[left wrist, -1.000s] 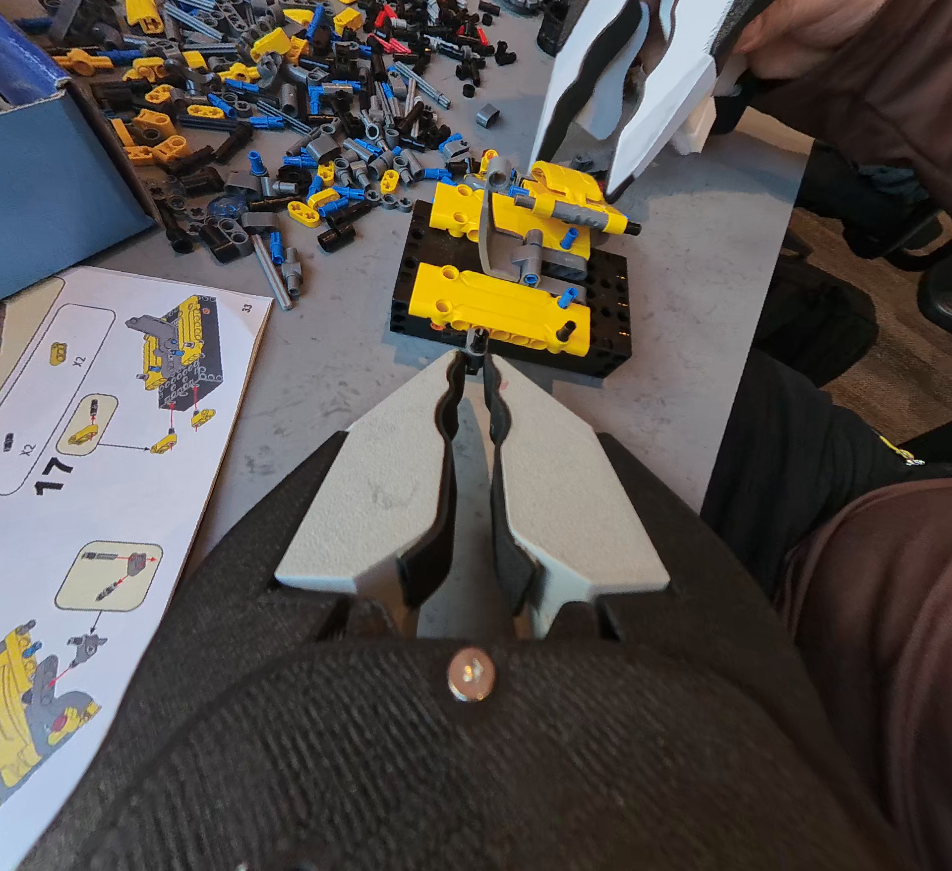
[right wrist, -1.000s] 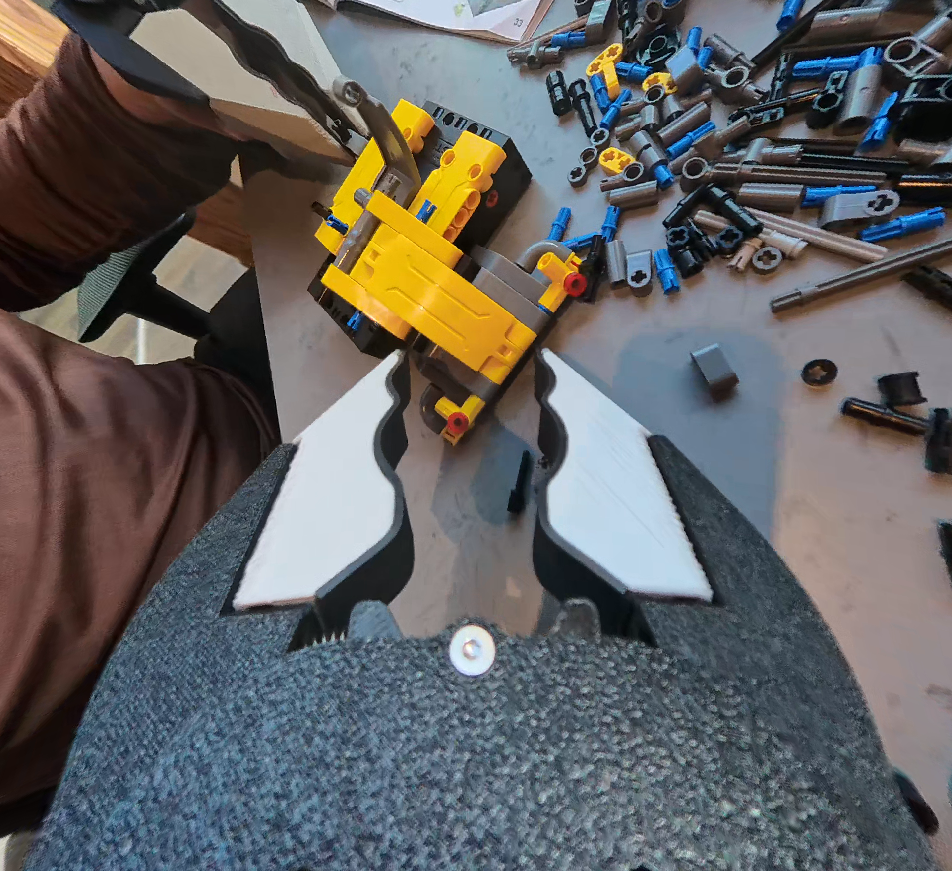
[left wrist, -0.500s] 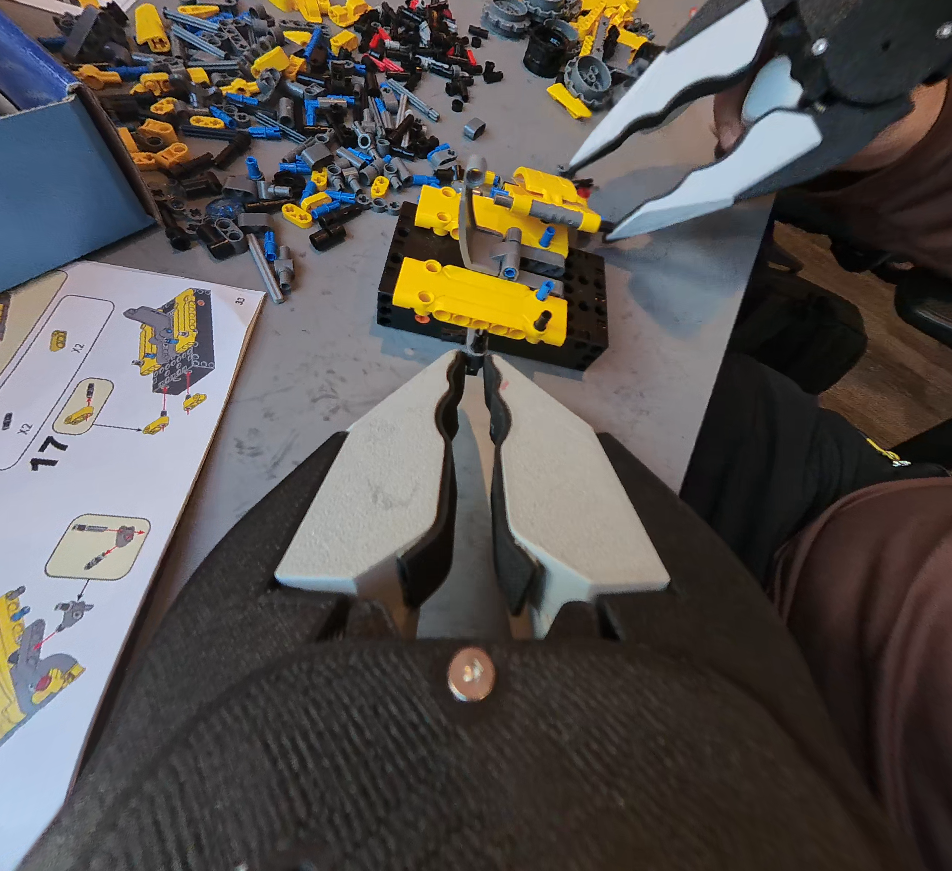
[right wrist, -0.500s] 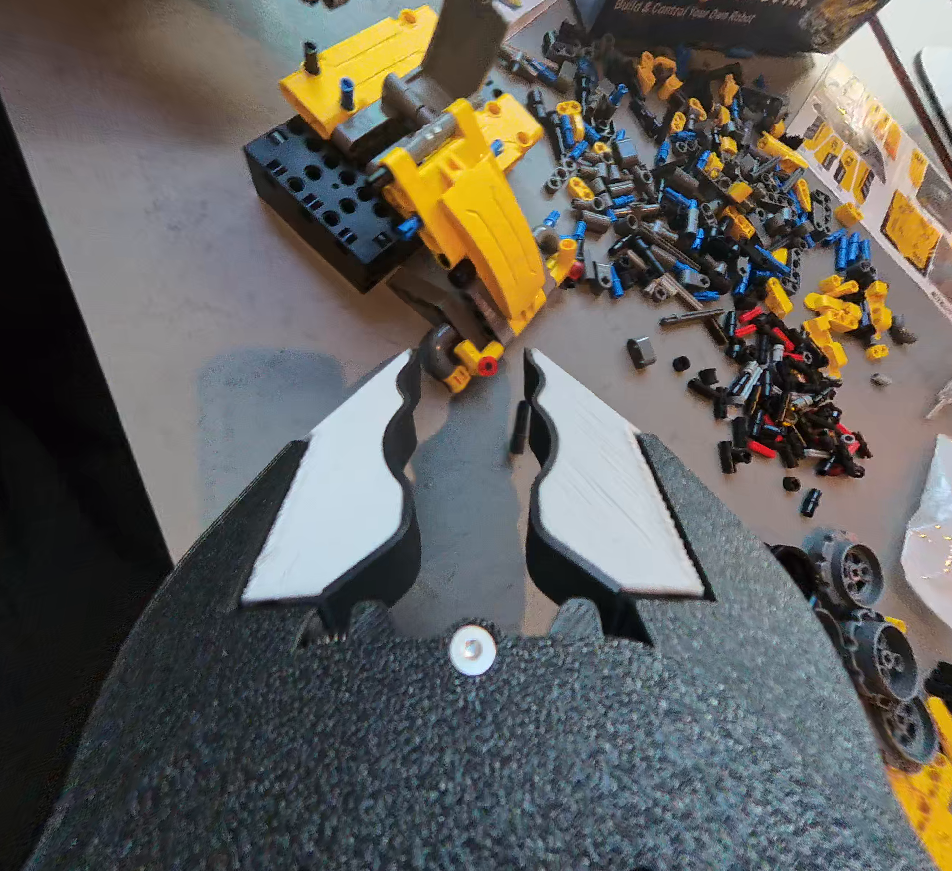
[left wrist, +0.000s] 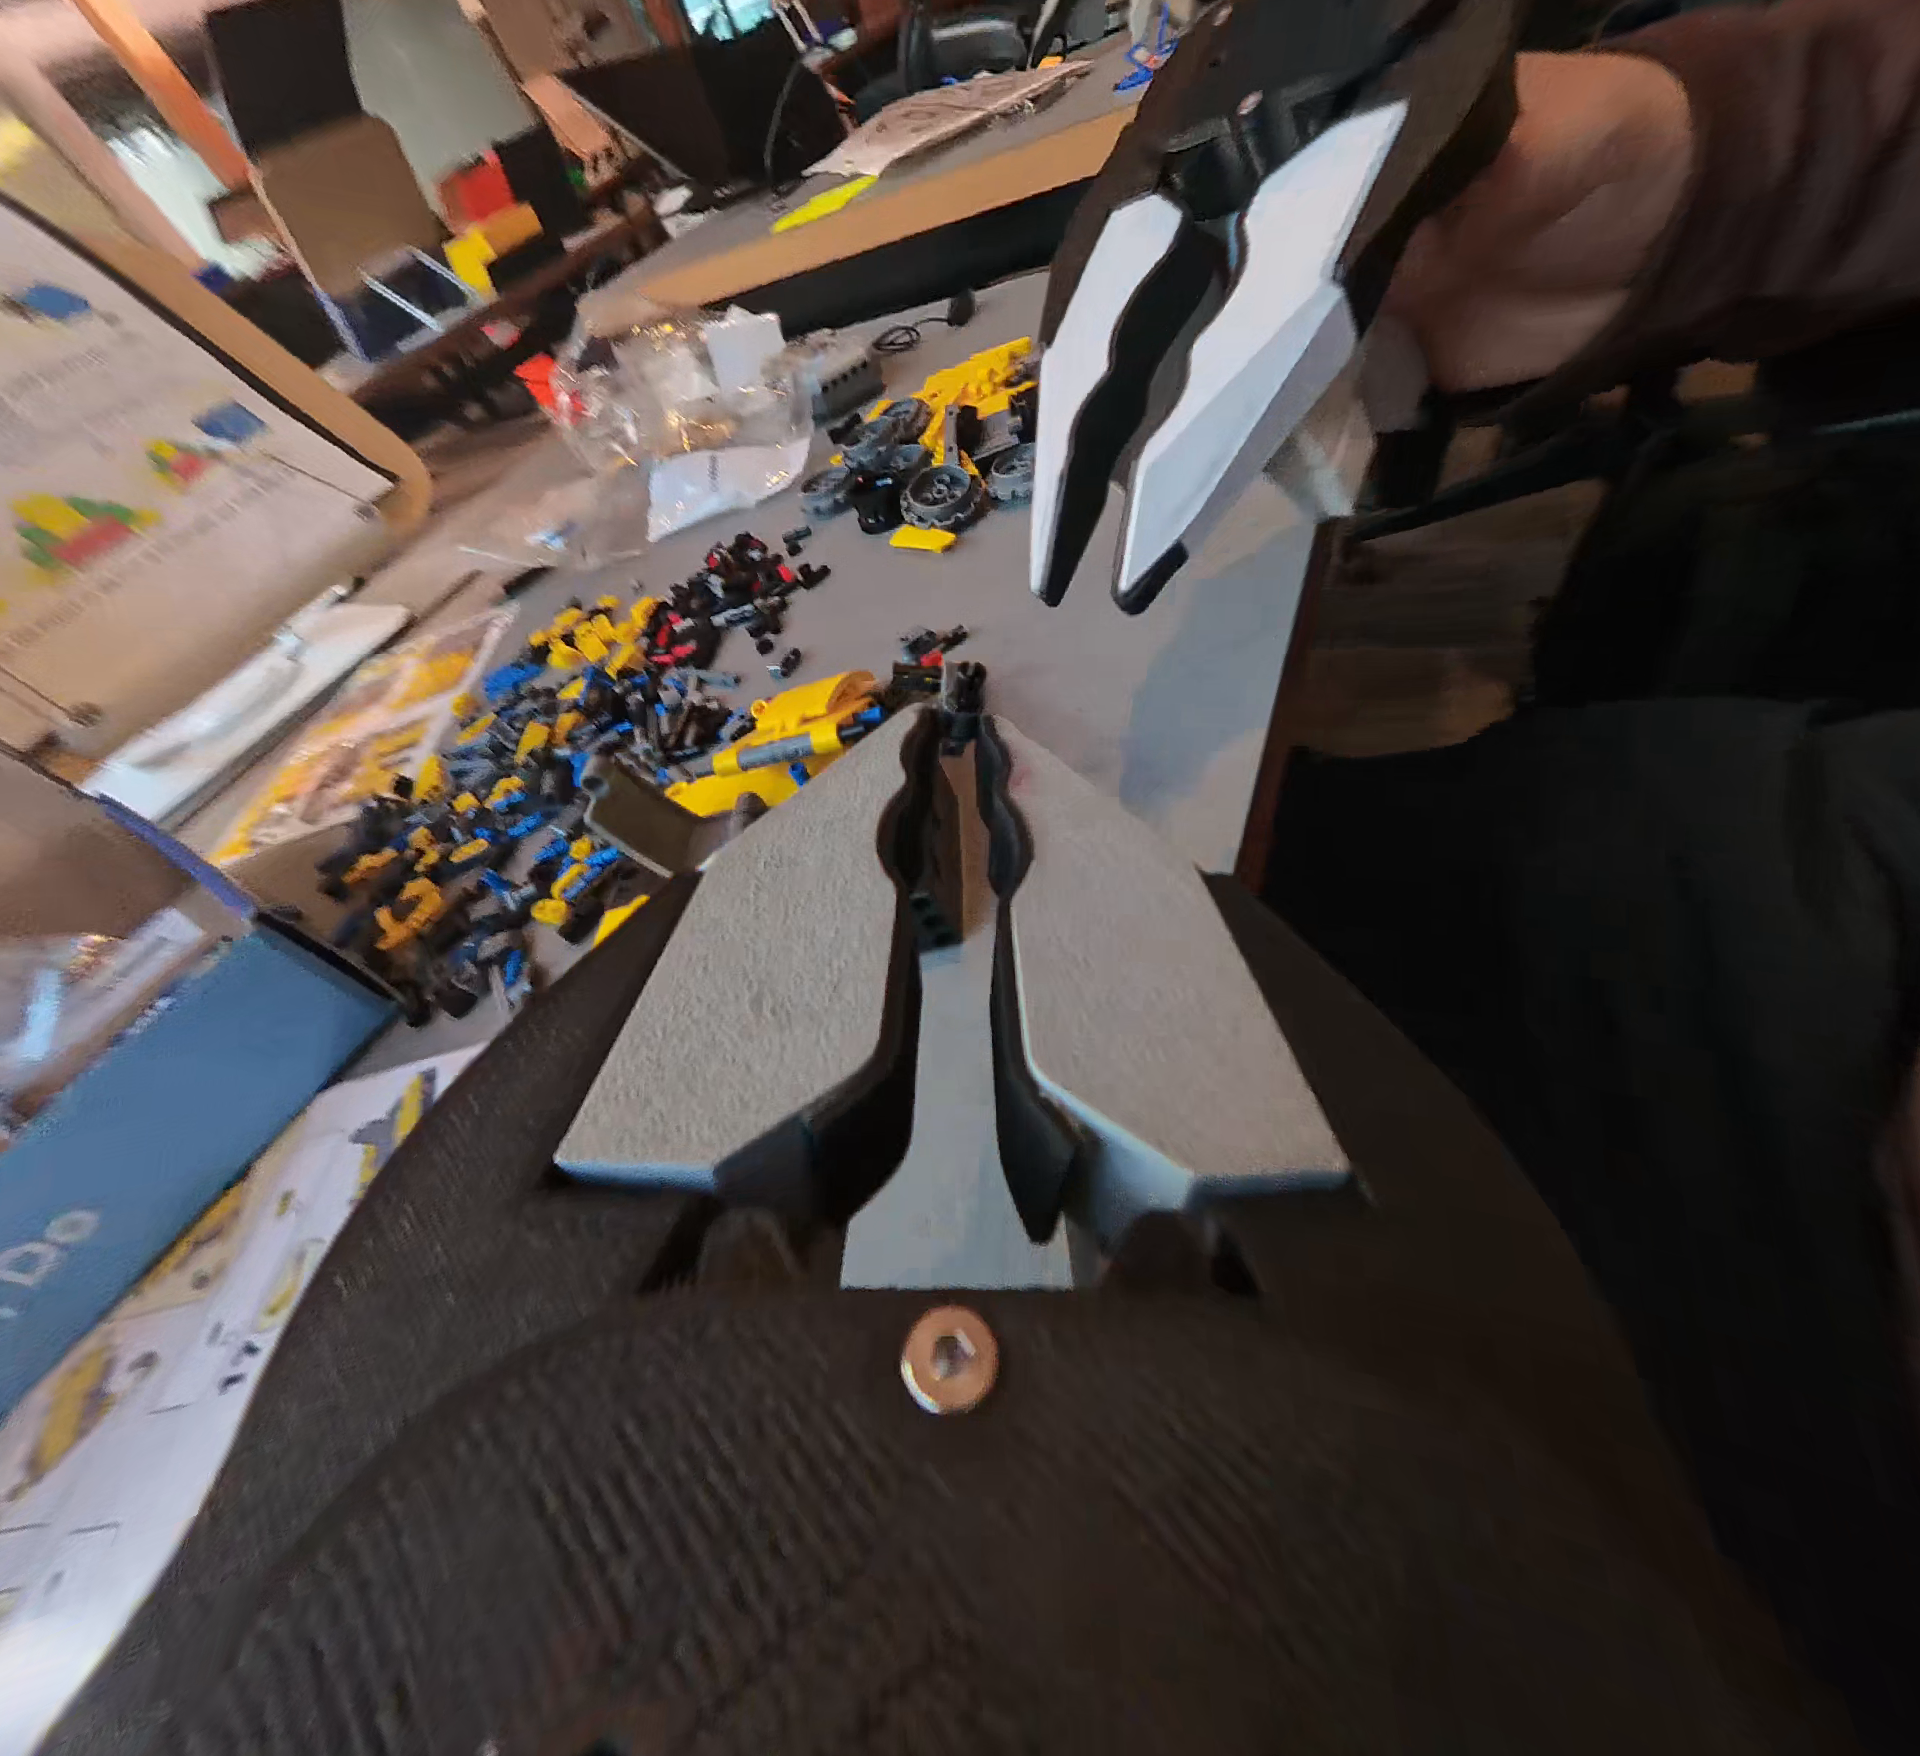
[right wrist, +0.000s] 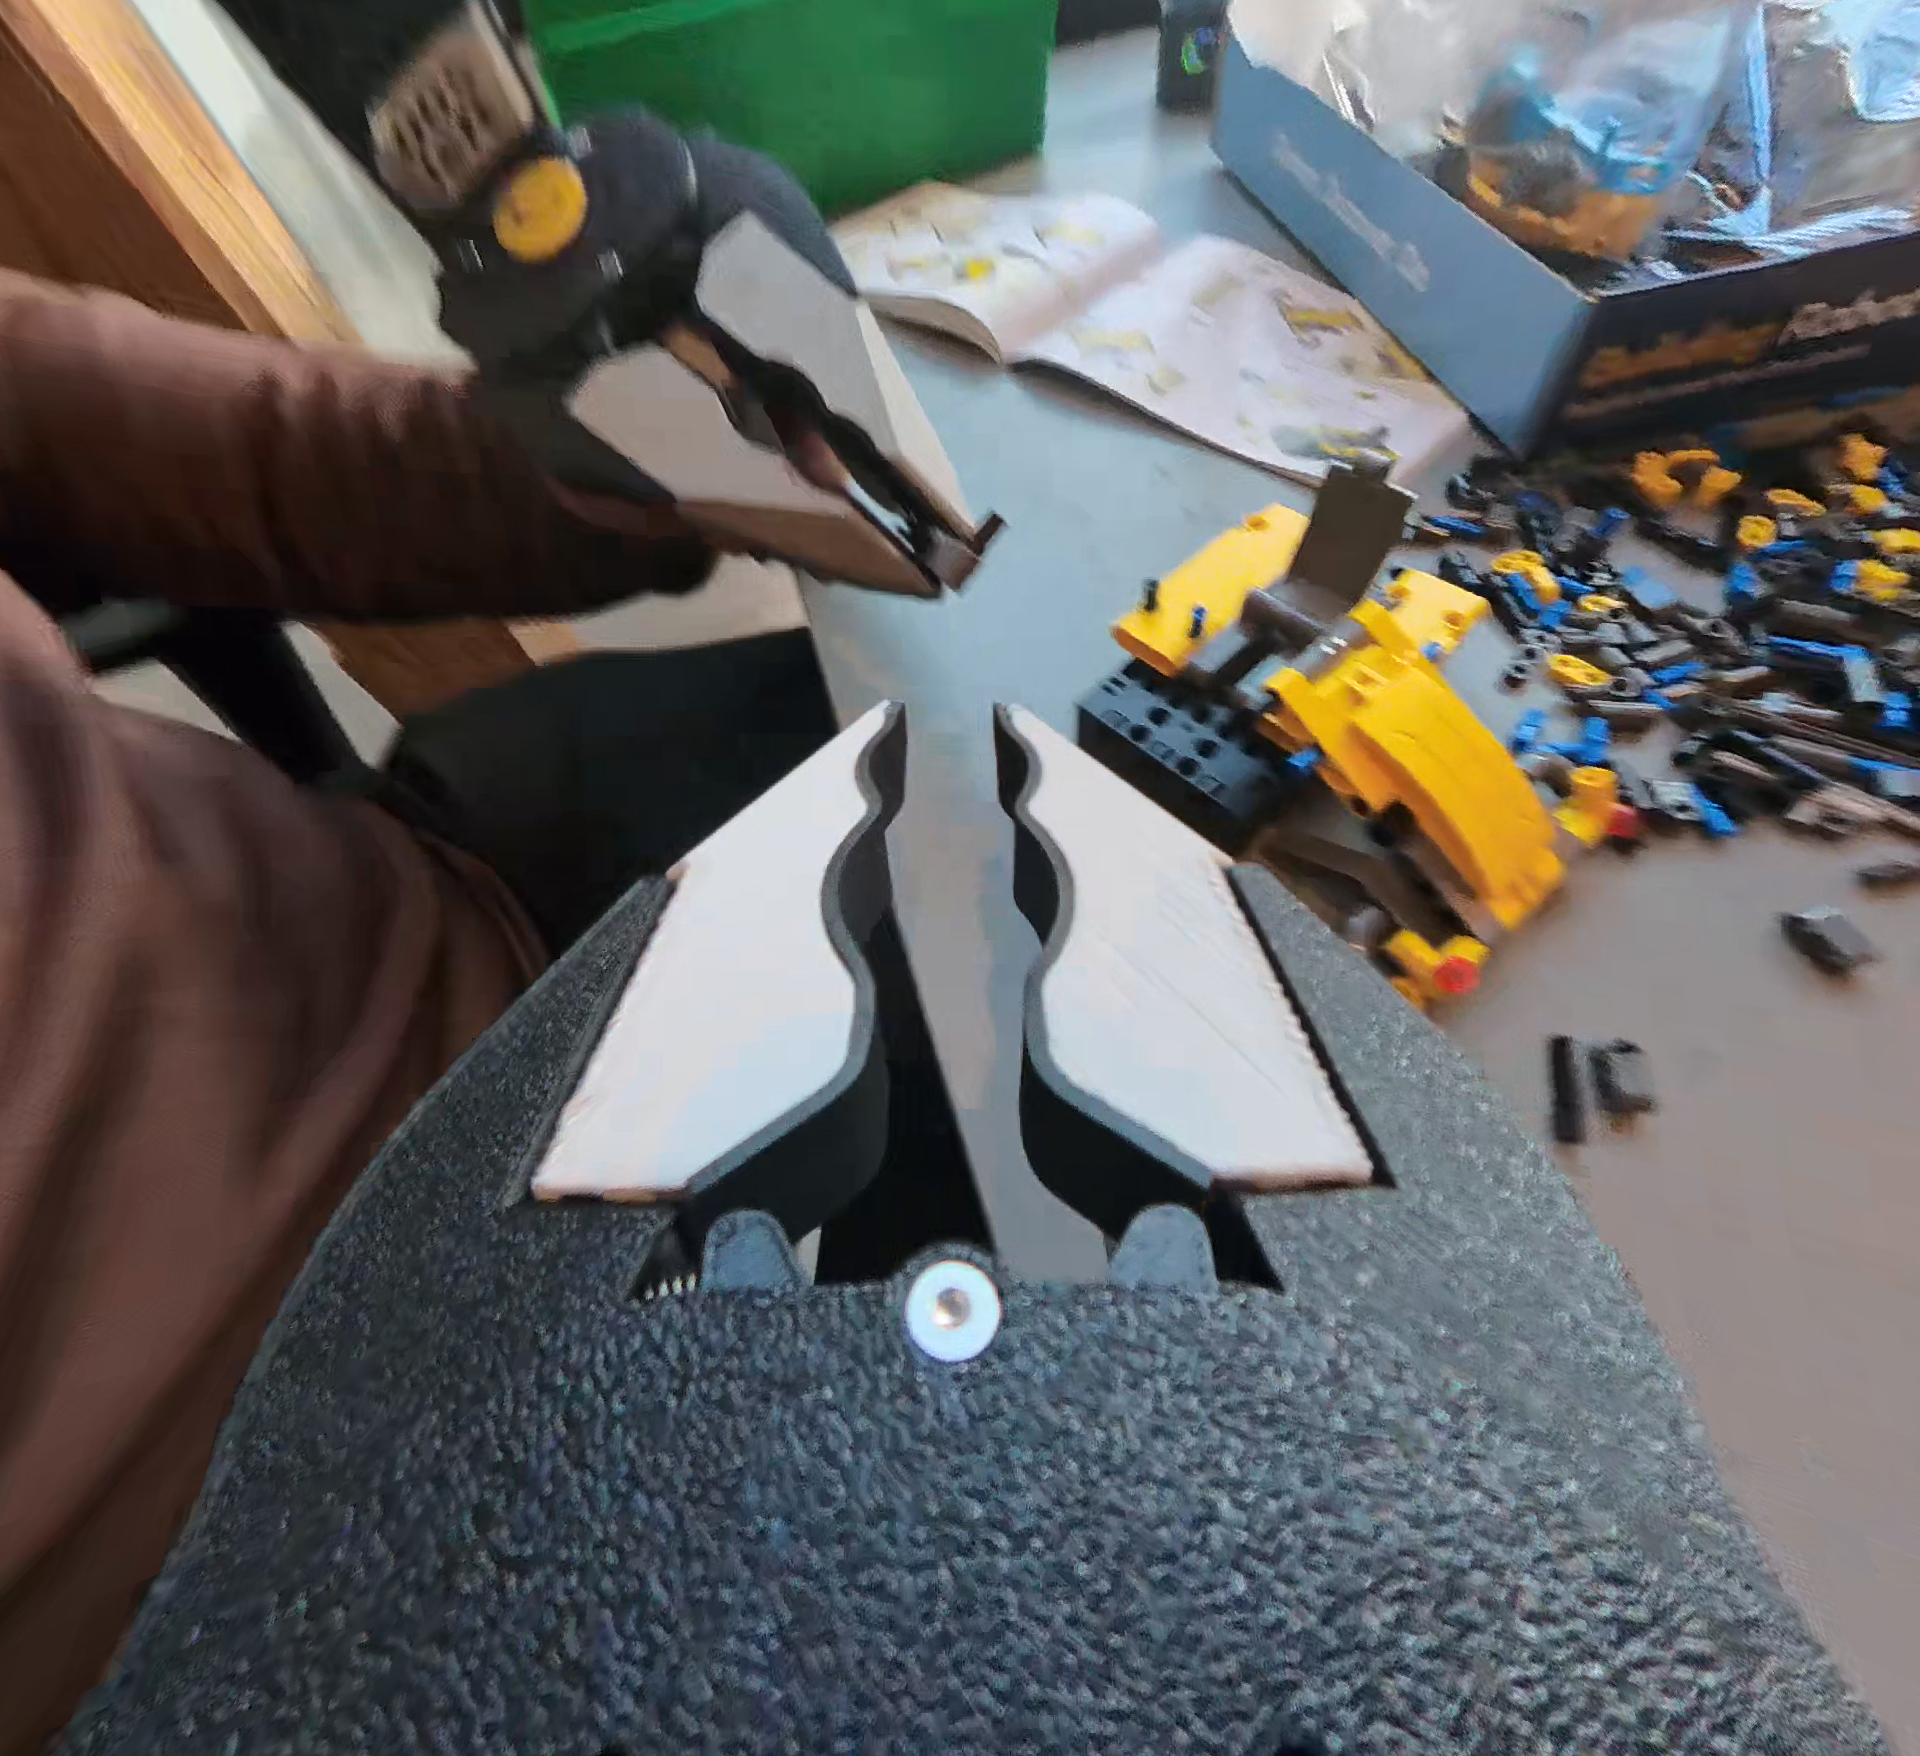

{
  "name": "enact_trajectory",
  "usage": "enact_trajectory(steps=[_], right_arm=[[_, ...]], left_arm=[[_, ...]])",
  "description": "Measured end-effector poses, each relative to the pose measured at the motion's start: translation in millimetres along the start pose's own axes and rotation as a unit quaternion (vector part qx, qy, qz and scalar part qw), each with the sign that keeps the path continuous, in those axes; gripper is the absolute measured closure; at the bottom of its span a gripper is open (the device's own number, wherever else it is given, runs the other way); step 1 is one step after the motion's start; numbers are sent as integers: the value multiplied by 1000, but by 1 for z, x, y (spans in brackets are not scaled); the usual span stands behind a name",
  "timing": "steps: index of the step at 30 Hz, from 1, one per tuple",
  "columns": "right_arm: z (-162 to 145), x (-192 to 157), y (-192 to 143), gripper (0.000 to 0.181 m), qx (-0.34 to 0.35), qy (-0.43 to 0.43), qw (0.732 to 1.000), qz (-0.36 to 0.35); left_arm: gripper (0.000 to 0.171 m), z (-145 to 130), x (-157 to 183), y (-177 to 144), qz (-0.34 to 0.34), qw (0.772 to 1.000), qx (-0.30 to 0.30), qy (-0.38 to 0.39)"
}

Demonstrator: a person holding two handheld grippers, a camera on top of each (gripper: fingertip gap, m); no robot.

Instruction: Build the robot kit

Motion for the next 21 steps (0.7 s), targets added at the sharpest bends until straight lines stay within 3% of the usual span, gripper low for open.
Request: enact_trajectory(steps=[3,5,10,15,21], right_arm=[[3,-3,-2,168,49,58,997,-17],[3,-3,-4,158,68,67,995,-42],[0,-8,-1,157,54,39,995,-79],[-2,-11,-4,158,73,59,992,-81],[-4,-11,-8,165,84,72,992,-67]], left_arm=[[167,3,6,4,59,998,-4,7],[167,1,11,9,91,996,-24,8],[167,5,33,22,107,993,-31,32],[167,11,36,25,121,992,-14,20],[167,15,44,25,133,989,-12,68]])
Point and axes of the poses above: each gripper's, where its closed fingertips meet, y out along the fingers, z out of its top, x = y × z across the jaws, the point moved 4 cm from there along -y, back along the fingers, and after that the axes turned 7 degrees about z, right-handed, at the moved point
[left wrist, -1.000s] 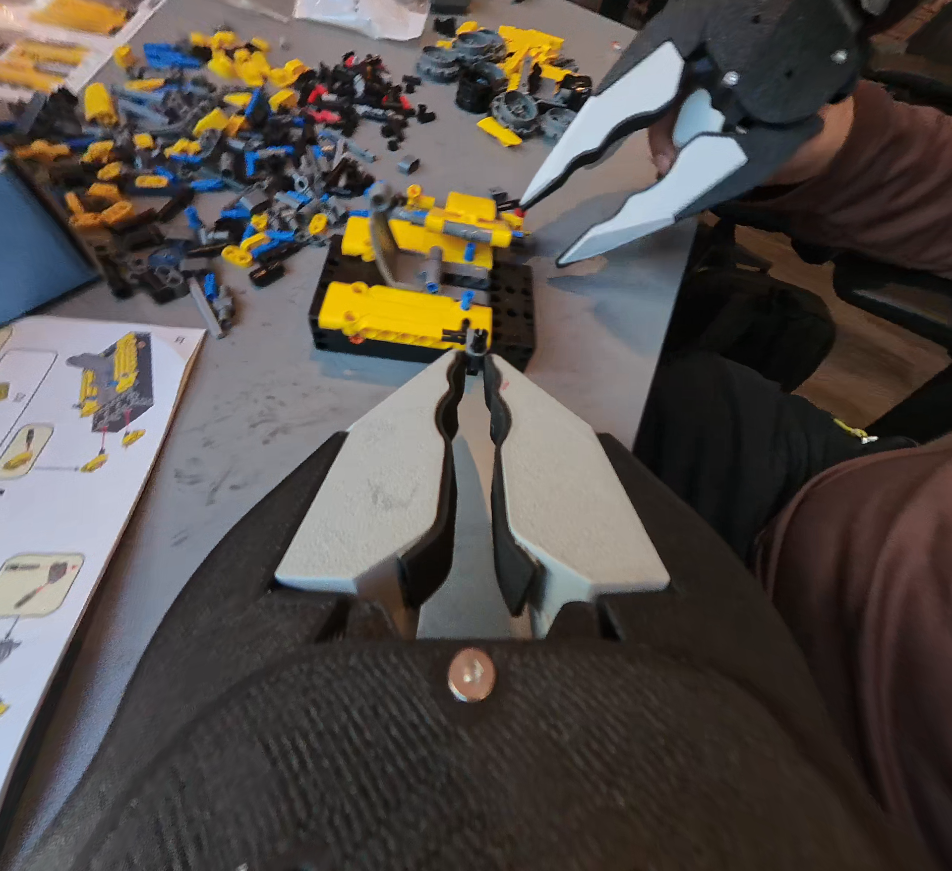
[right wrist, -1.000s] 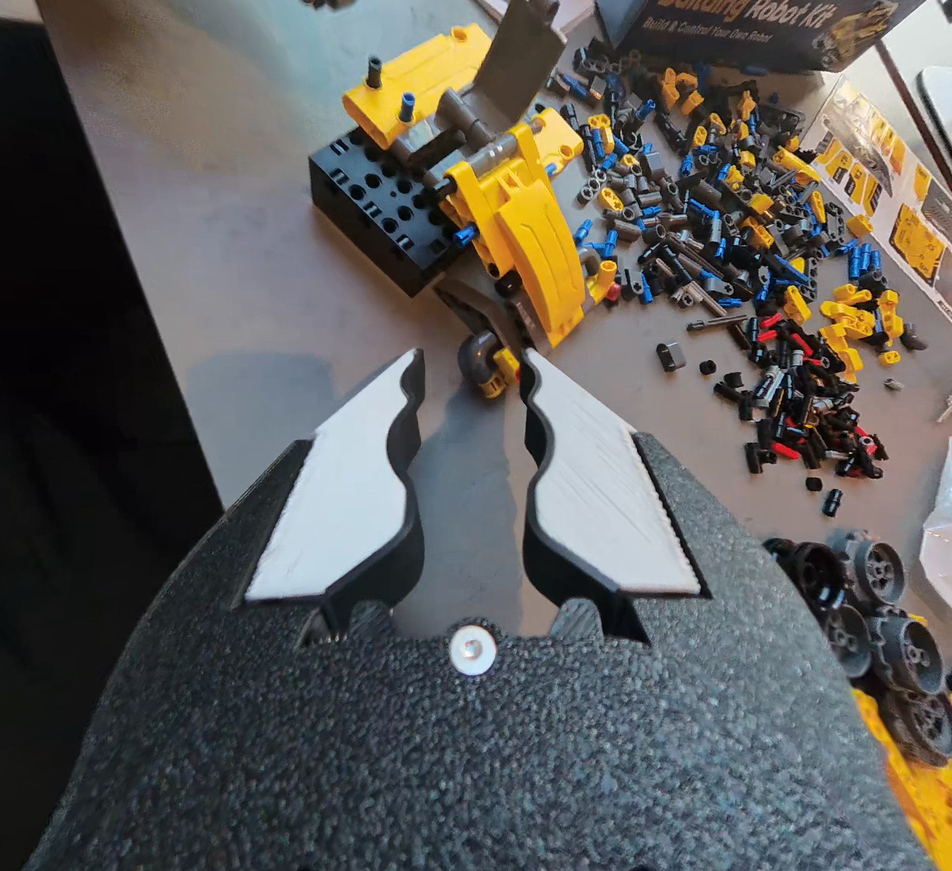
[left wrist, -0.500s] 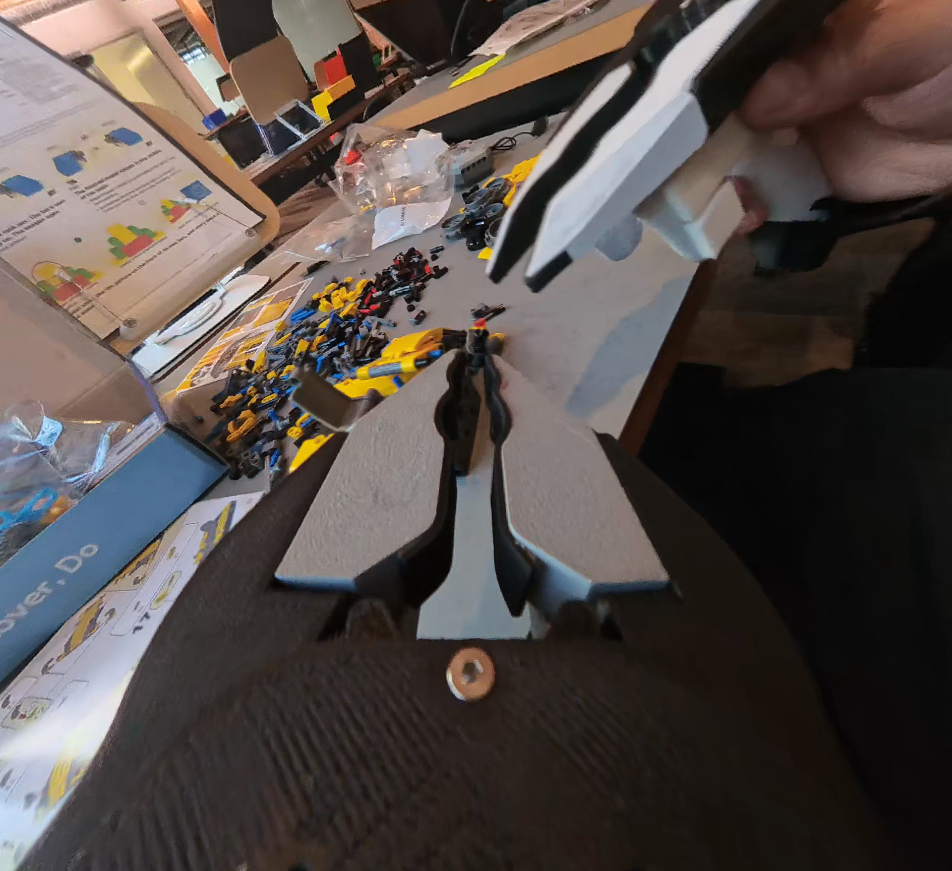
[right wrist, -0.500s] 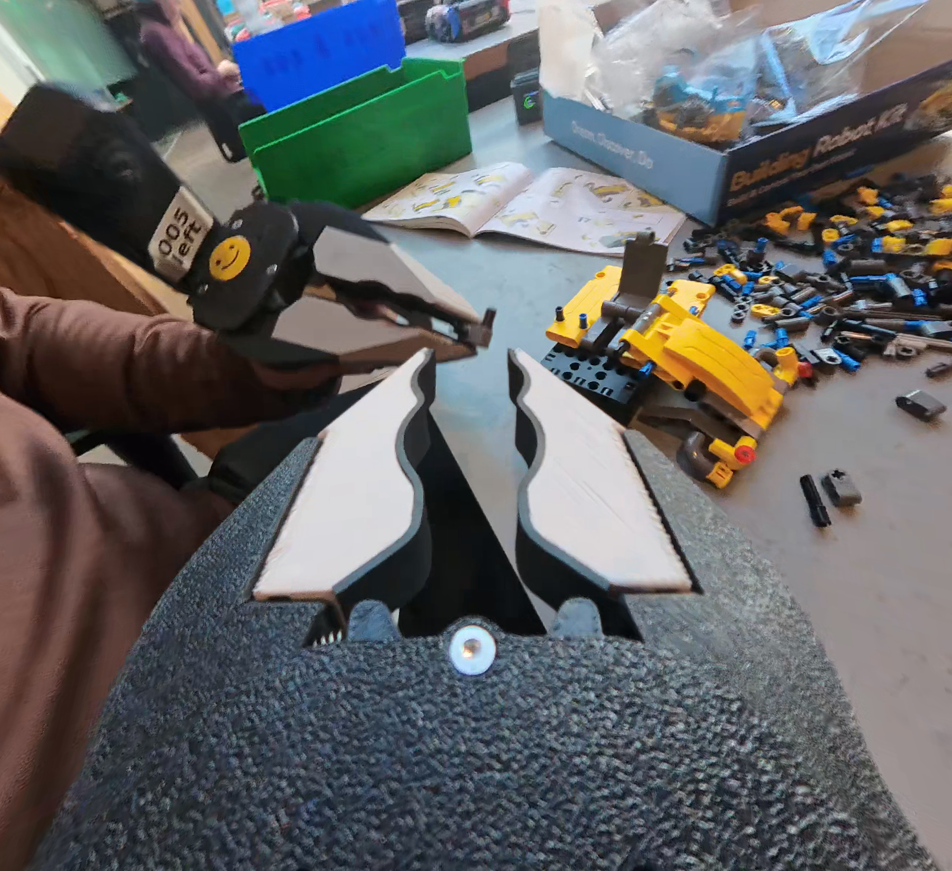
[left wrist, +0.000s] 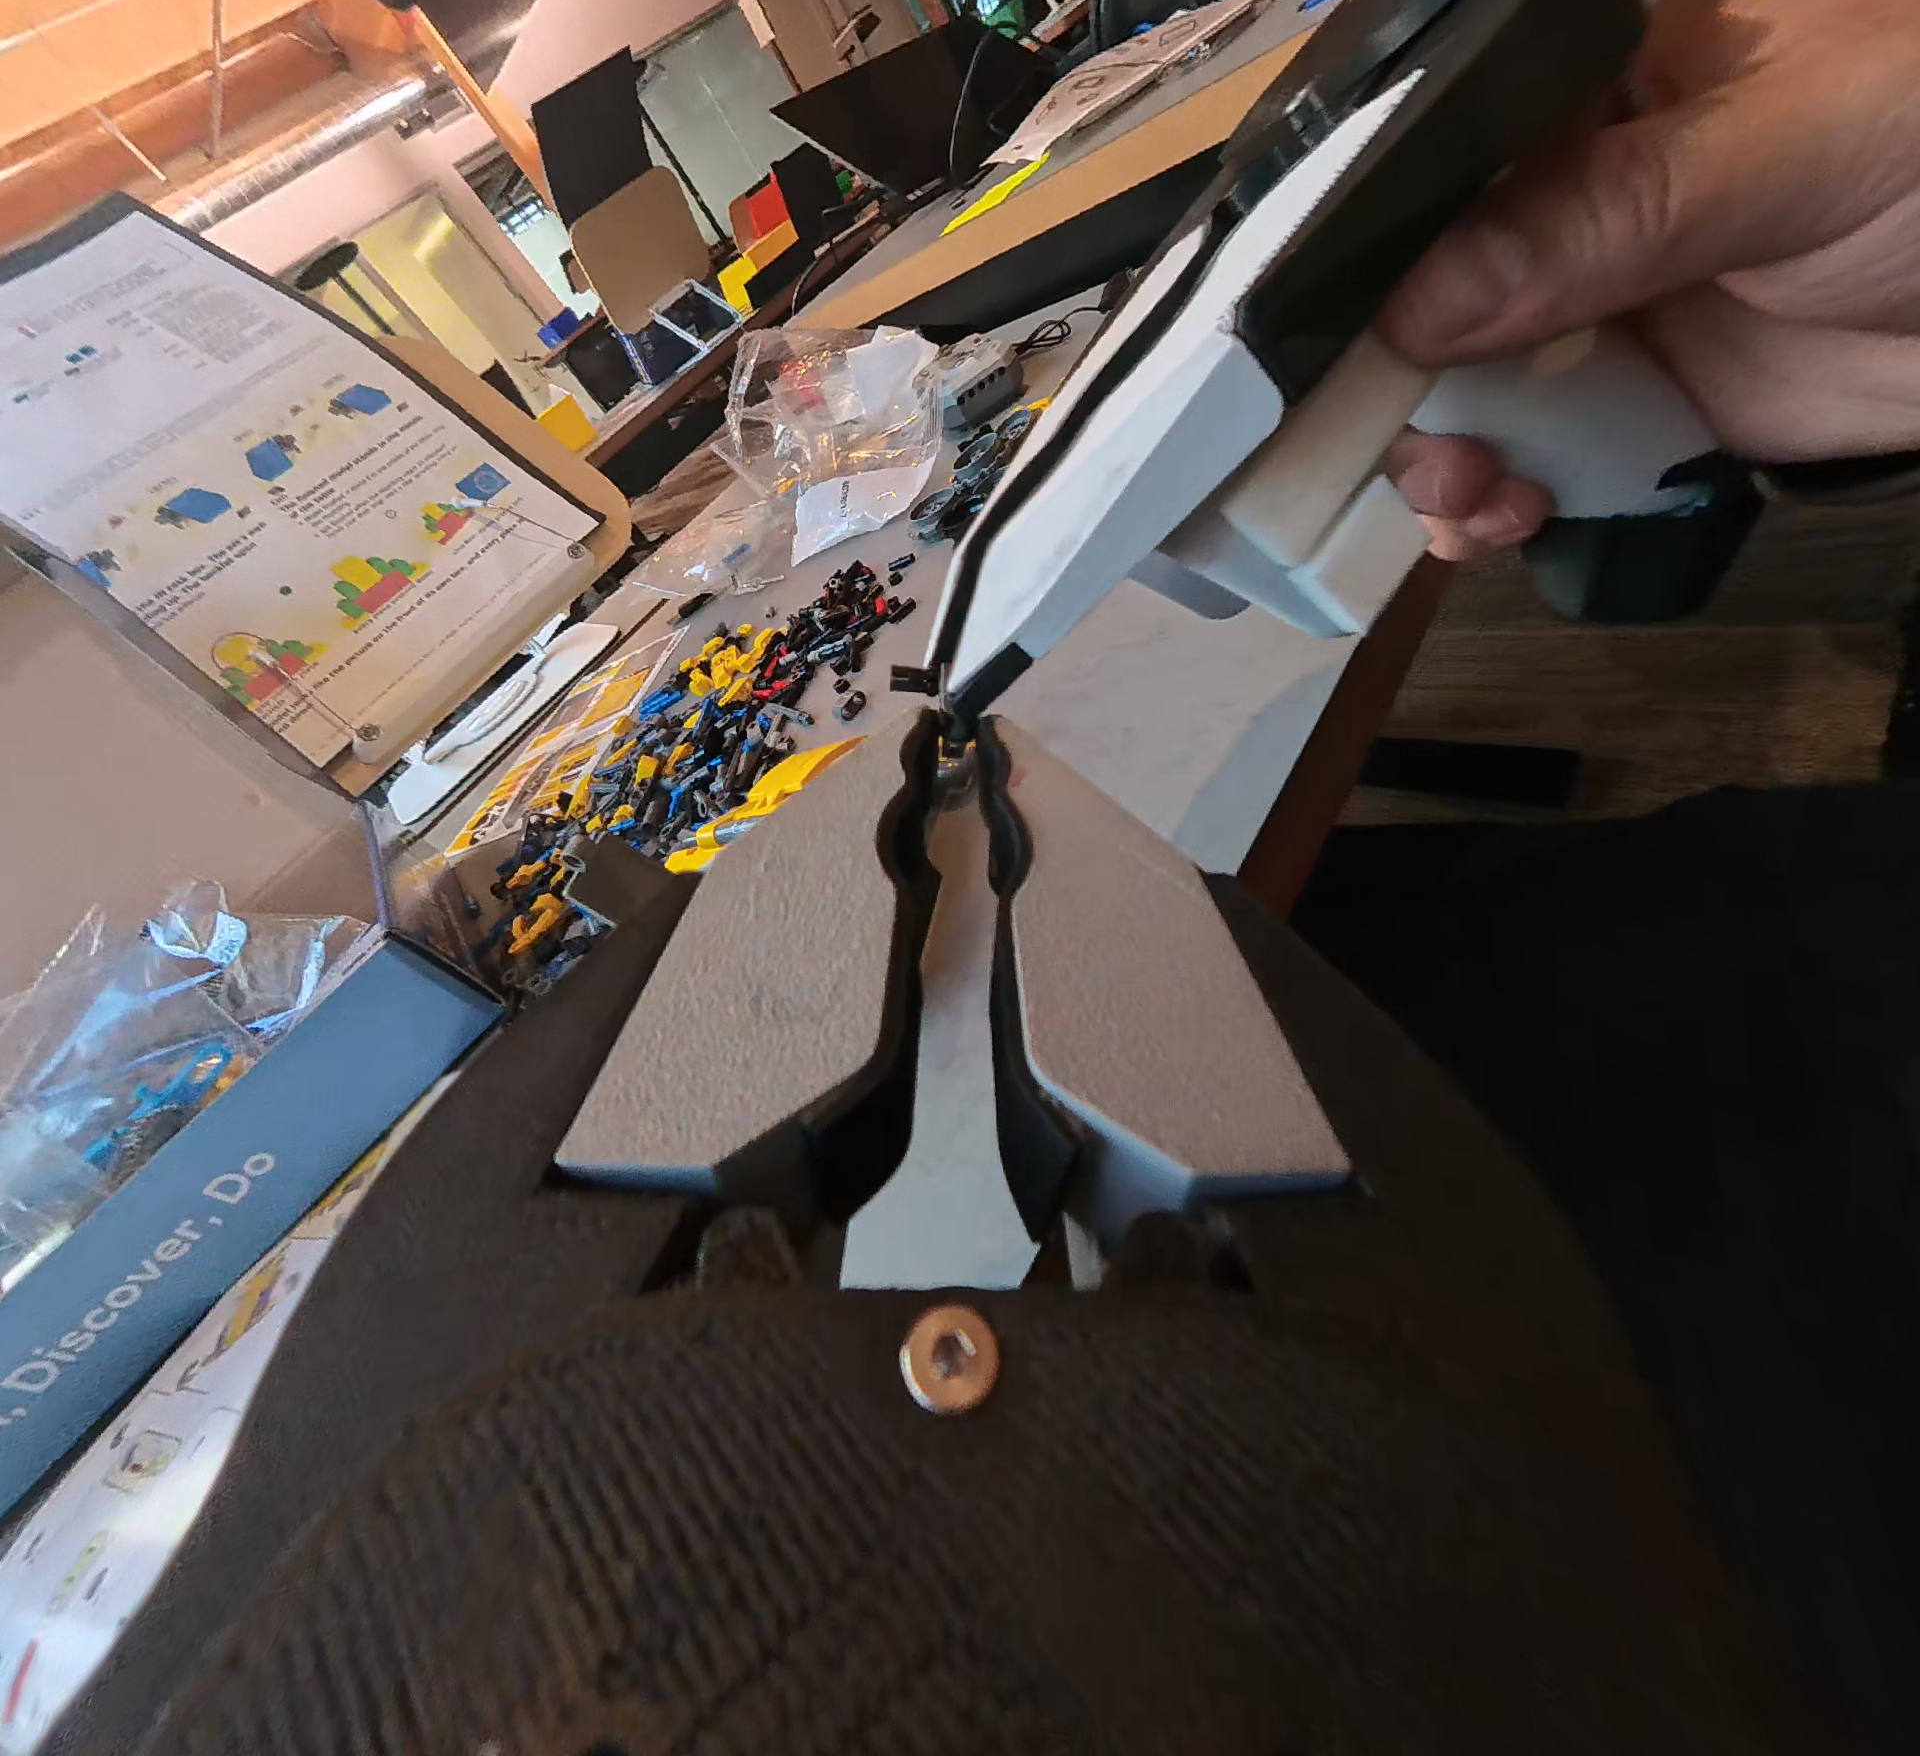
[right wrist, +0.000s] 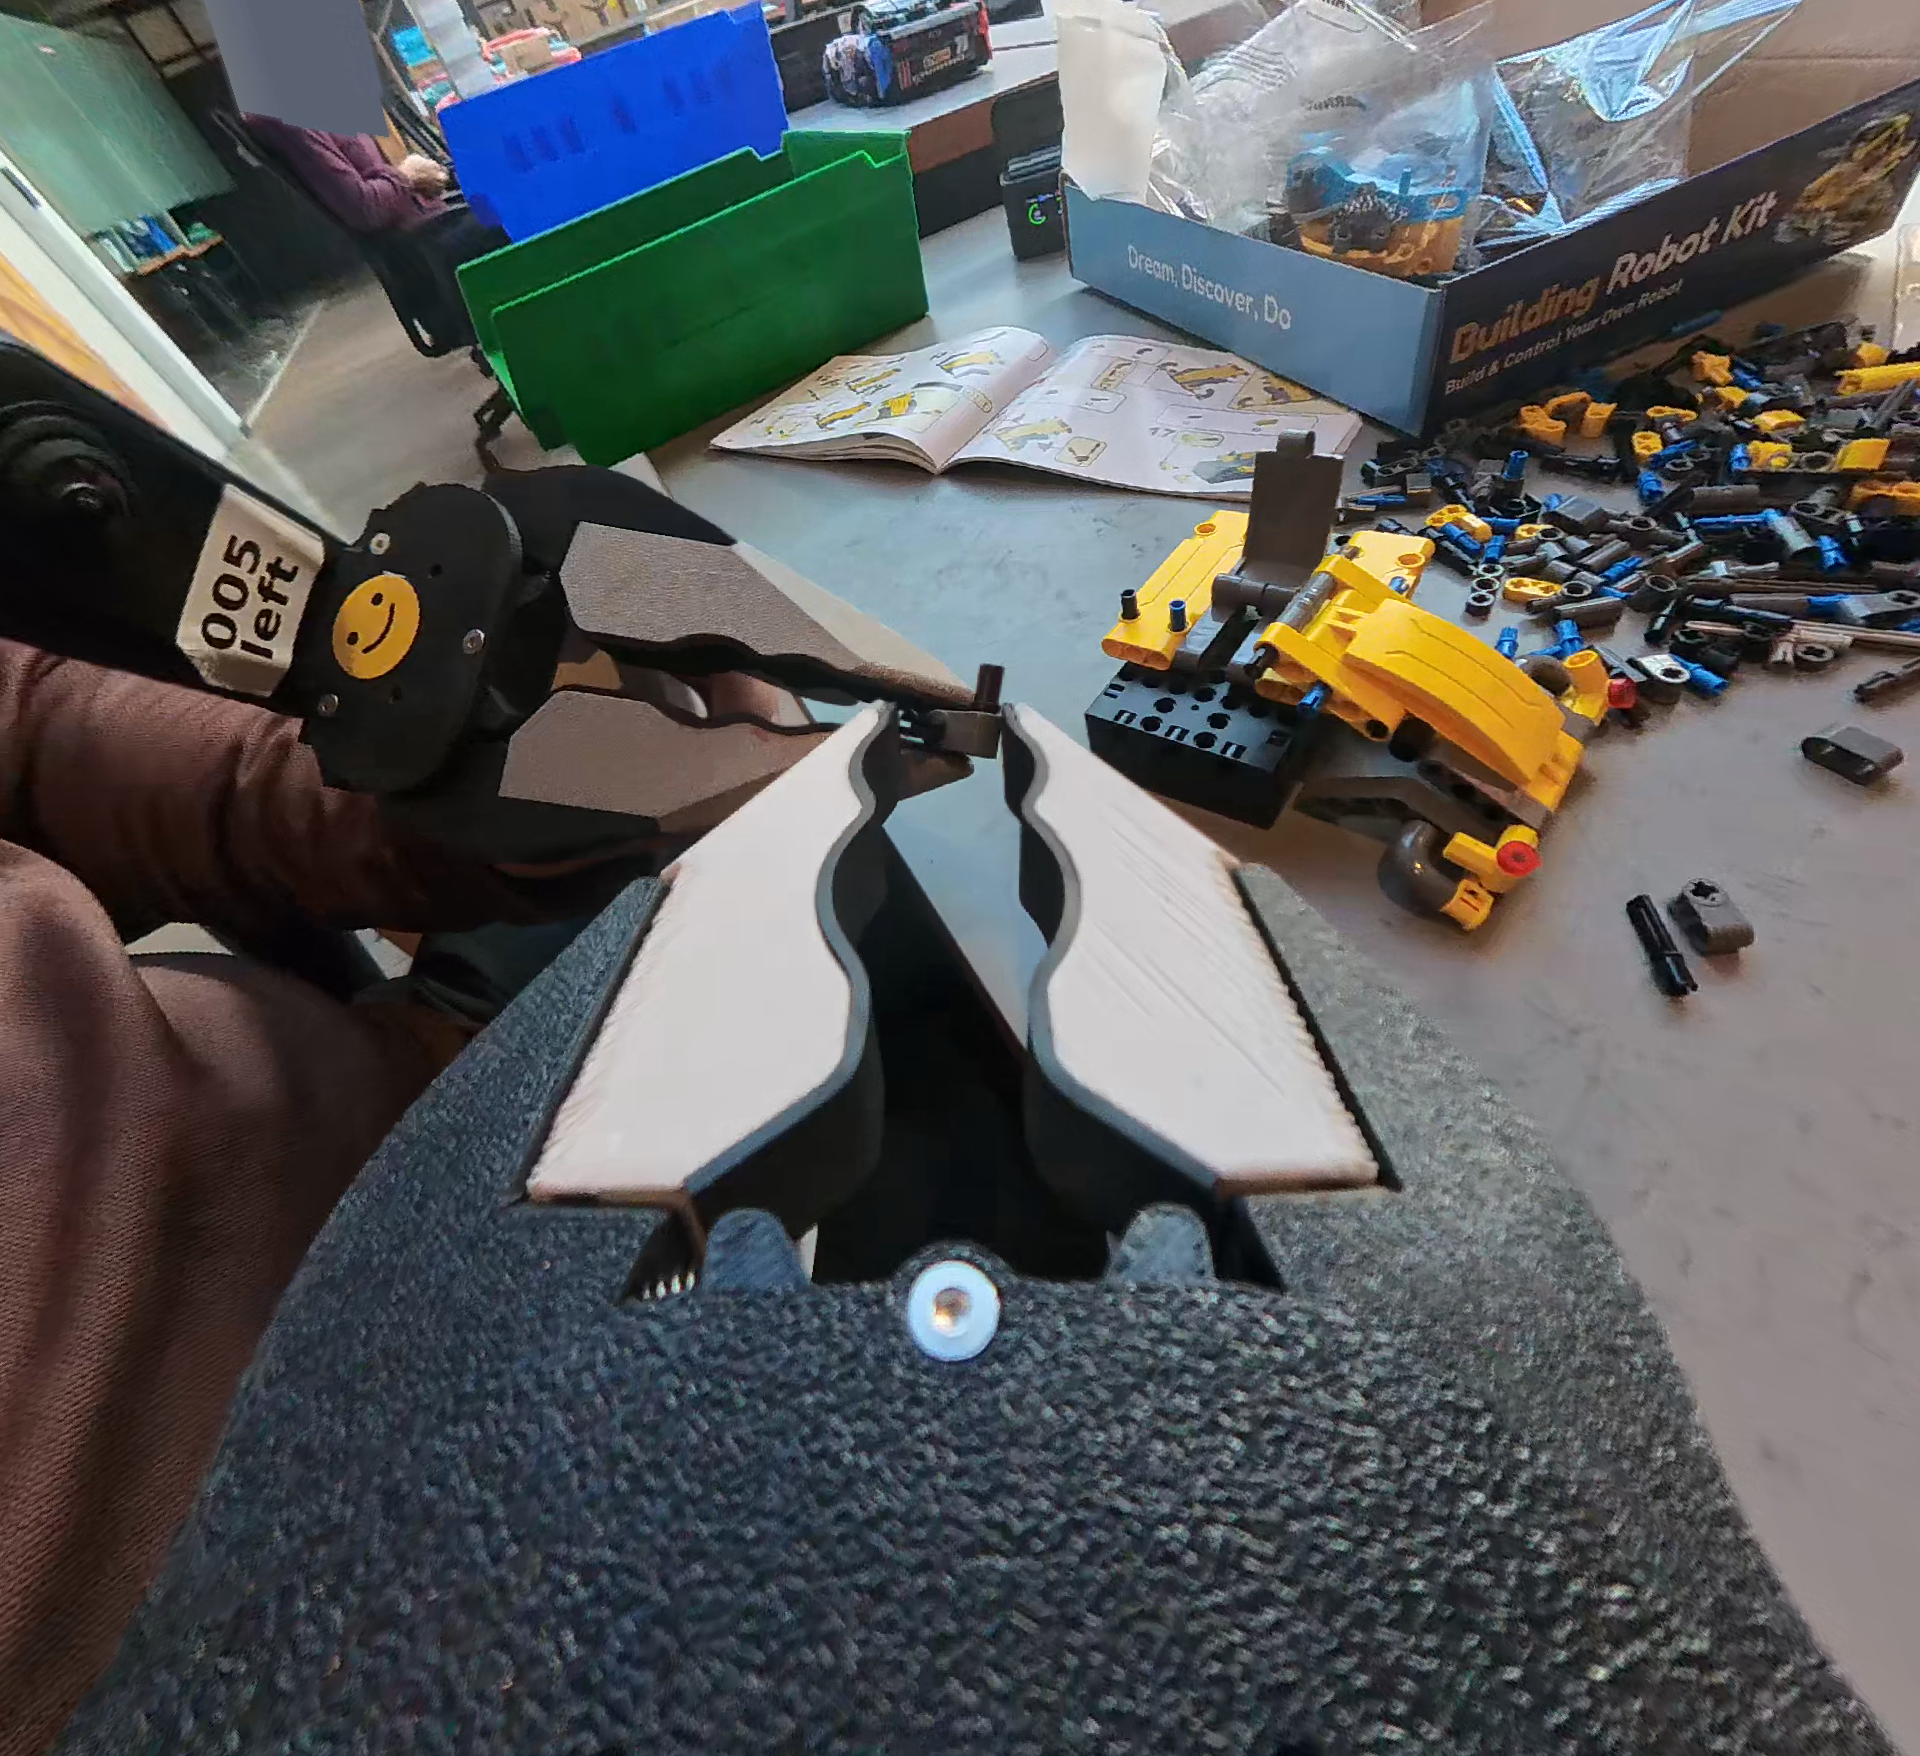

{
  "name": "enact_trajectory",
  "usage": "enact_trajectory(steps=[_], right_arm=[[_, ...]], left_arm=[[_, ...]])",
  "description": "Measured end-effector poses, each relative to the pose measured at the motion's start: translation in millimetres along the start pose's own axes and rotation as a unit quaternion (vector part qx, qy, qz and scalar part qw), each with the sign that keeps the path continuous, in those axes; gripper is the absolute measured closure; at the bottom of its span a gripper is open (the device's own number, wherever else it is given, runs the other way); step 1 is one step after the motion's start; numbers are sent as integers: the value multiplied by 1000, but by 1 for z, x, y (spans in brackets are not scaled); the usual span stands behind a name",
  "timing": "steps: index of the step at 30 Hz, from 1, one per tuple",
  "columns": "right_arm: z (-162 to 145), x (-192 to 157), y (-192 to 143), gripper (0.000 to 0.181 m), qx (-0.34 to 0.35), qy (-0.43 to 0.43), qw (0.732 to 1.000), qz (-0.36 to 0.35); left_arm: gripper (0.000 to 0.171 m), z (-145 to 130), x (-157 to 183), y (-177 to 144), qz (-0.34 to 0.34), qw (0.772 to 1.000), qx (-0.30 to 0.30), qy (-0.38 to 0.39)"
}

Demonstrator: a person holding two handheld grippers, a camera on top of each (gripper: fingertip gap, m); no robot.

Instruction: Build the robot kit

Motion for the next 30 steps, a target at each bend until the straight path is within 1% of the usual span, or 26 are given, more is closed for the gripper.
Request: enact_trajectory(steps=[3,6,11,16,20,23,27,30], right_arm=[[-1,0,0,165,2,7,1000,5],[0,2,-1,165,7,16,1000,7],[2,4,-4,166,43,57,997,23],[-2,8,-6,166,74,145,983,83],[-3,11,-6,166,84,175,976,101],[-5,11,-6,166,81,171,977,98],[-6,10,-4,166,60,134,987,72],[-2,10,-8,168,59,102,992,52]], left_arm=[[167,0,0,0,0,1000,0,2],[167,-1,0,1,-8,1000,0,-28],[167,3,-1,3,-4,997,6,-72],[167,4,2,2,3,998,17,-58],[167,4,2,4,6,999,12,-53],[167,3,2,4,11,999,8,-46],[167,3,2,5,16,999,2,-48],[167,6,1,5,14,999,10,-50]])
Point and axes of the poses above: each gripper's, where its closed fingertips meet, y out along the fingers, z out of its top, x = y × z across the jaws, the point moved 4 cm from there along -y, back along the fingers, and after that the axes turned 7 degrees about z, right-handed, at the moved point
